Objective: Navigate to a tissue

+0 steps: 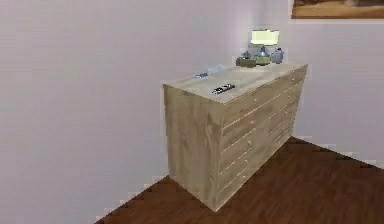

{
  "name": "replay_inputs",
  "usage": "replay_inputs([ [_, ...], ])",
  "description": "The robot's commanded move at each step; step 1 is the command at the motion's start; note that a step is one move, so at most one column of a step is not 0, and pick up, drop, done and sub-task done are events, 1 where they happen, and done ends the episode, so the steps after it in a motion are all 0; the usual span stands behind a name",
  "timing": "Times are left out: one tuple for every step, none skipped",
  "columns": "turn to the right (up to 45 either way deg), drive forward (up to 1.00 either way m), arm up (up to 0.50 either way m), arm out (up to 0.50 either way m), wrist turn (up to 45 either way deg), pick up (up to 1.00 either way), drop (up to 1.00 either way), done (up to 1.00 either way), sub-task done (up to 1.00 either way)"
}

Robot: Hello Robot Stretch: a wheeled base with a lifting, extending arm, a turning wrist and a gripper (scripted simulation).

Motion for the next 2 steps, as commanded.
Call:
replay_inputs([
  [24.0,0.0,0.0,0.0,0.0,0.0,0.0,0.0,0.0],
  [0.0,0.1,0.0,0.0,0.0,0.0,0.0,0.0,0.0],
])
